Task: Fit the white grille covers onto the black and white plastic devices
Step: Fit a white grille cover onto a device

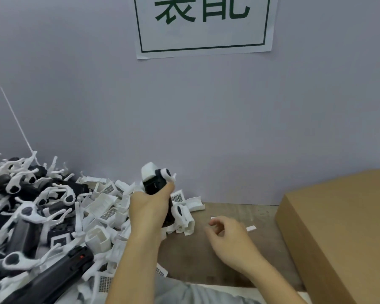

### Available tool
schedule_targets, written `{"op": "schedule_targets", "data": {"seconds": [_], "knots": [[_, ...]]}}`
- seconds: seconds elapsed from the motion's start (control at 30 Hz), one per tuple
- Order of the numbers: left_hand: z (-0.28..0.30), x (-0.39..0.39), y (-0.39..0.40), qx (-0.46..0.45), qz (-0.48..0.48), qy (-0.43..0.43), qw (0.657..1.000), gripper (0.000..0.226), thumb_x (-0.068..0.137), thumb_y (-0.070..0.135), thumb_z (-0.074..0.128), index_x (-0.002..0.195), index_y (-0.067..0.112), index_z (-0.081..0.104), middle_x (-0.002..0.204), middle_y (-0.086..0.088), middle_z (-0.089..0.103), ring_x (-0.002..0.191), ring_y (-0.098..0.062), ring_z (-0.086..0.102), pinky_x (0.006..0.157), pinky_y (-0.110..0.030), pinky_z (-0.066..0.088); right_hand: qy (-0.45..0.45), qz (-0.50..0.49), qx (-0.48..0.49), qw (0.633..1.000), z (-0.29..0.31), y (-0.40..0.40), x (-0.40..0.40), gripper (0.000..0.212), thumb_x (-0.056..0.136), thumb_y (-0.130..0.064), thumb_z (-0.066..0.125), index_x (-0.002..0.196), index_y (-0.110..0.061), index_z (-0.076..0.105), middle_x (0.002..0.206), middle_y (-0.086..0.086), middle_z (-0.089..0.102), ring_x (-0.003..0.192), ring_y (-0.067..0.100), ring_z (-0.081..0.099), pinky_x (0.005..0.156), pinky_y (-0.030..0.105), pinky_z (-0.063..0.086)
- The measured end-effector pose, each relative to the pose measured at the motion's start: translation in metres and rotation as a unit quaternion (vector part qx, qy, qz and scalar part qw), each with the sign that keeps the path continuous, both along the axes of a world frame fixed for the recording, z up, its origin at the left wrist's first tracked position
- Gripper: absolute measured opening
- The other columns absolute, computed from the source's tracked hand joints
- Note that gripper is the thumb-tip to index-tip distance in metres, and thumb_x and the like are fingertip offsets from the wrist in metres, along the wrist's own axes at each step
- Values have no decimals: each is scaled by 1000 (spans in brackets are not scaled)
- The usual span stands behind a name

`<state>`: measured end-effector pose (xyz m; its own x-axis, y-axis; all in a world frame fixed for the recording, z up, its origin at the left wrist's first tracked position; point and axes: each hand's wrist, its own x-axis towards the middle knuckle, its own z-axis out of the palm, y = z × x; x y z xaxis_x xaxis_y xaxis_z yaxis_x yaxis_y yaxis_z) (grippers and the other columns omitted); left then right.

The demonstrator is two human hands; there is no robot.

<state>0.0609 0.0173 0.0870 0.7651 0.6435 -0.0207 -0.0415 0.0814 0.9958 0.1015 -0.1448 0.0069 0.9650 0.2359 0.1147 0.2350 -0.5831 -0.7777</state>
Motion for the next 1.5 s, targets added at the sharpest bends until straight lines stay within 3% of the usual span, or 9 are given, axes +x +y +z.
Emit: {"op": "schedule_targets", "data": {"seconds": [0.27,0.47,0.53,0.67,0.8,1.0,1.13,1.27,1.5], "knots": [[-2,-3,4,40,-18,38,998,28,69,26,91,74,7,70,70,-10,70,66,-26,68,52,-27,49,24,44,-8,999,15,56,27,50,100,-21,54,52,-23,41,35,-16,41,36,1,40,41,13,29],[-14,3,6,-1,-24,39,999,32,75,31,87,77,5,68,77,-12,70,74,-28,67,62,-33,52,69,-80,117,987,11,21,25,26,101,-30,54,80,-16,59,76,-6,62,64,2,58,70,17,50],[-20,7,-1,-13,-39,38,998,35,78,33,85,77,3,65,77,-11,69,72,-25,66,57,-30,49,171,-90,305,932,13,0,14,15,102,-22,57,111,-11,57,106,8,68,87,20,73,86,36,58],[-31,15,-27,-32,-149,65,986,33,80,25,84,90,0,64,79,-14,70,63,-25,68,46,-27,50,187,-71,492,847,14,-39,-4,40,91,6,64,122,-16,53,114,10,67,95,26,74,76,32,60],[-43,23,-47,39,-221,120,967,41,91,31,71,116,13,44,99,-9,66,79,-20,68,48,-27,52,-9,-20,217,976,32,-59,-7,49,81,10,72,115,-26,67,118,-9,68,110,10,65,92,35,56],[-51,25,-54,43,-269,113,956,35,103,45,38,119,20,58,113,-16,70,103,-30,68,88,-47,55,-103,114,17,988,55,-58,-11,60,77,20,53,106,-29,72,116,-20,58,106,-1,55,85,19,47],[-47,18,-62,11,-321,81,944,43,104,52,37,109,20,65,95,-8,77,85,-17,74,65,-31,58,-132,107,-70,983,56,-57,-10,67,82,17,46,117,-35,71,129,-19,47,120,3,45,95,15,37],[-48,17,-70,37,-332,45,941,44,100,53,46,124,16,55,110,-4,74,105,-19,70,97,-44,55,-169,92,-85,978,52,-56,-12,64,83,15,53,122,-32,69,124,-12,42,117,6,42,94,17,40],[-54,22,-70,32,-295,-15,955,26,98,46,55,117,29,52,93,7,77,88,-10,74,85,-40,58,-213,-22,111,971,43,-45,-15,60,88,10,51,125,-38,54,113,-11,46,102,-4,49,81,5,45]]}}
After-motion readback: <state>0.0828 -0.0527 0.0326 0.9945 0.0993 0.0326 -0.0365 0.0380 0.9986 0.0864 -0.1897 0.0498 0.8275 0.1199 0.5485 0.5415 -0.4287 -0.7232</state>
